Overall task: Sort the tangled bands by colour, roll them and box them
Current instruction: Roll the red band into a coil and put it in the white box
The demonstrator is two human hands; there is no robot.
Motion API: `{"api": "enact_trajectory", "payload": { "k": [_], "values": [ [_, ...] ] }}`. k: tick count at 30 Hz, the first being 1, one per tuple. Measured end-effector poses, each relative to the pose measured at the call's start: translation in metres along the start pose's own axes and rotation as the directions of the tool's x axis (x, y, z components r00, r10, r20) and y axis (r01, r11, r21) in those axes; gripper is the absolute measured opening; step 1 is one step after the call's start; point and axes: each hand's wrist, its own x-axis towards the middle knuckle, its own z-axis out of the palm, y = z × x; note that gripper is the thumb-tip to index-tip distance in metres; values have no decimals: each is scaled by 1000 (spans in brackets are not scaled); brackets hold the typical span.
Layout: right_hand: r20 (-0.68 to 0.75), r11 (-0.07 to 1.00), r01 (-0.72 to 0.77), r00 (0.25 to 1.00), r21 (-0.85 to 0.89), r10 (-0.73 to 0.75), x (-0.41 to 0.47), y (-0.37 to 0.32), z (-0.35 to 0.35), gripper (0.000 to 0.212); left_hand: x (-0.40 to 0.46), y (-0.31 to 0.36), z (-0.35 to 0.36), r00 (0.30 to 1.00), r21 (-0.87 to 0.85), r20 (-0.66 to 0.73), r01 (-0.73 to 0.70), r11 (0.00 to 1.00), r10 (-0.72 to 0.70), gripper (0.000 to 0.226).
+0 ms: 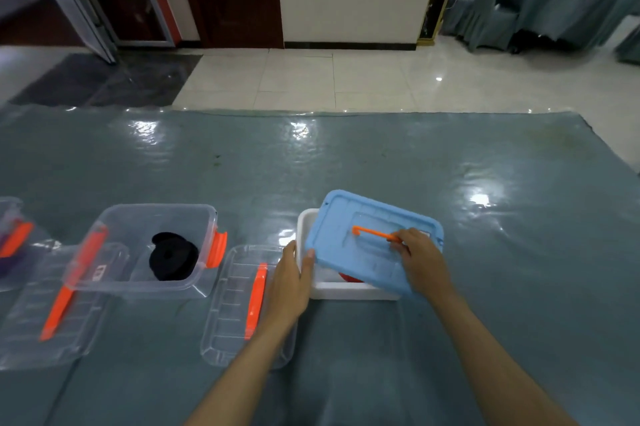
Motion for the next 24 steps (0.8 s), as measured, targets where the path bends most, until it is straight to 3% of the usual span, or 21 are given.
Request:
{"api": "enact_trajectory", "payload": {
  "k": [2,5,8,12,15,18,20,24],
  "values": [
    [6,993,110,994,-28,-110,4,-5,9,13,9,5,7,999,-84,-32,9,996,-12,55],
    [-7,957,275,961,-91,-276,7,-1,18,12,13,5,17,996,-155,-73,33,987,-44,57],
    [-5,940,323,945,-113,-326,9,6,18,14,11,1,24,992,-220,-108,35,975,-60,57],
    [-74,913,346,927,-215,-368,10,4,14,32,8,-7,30,985,-252,-156,33,967,-75,49],
    [-107,954,149,977,-260,-182,2,3,13,59,1,-12,33,987,-283,-142,29,959,-72,49],
    [-31,980,-193,981,-46,192,-6,7,13,77,-10,-16,35,988,-259,-132,42,965,-78,53],
    [50,964,-256,966,72,253,-5,10,13,79,-13,-19,35,989,-251,-124,47,967,-80,54],
    [47,957,-274,962,93,270,-1,12,13,79,-9,-20,34,992,-190,-112,41,981,-63,55]
  ]
}}
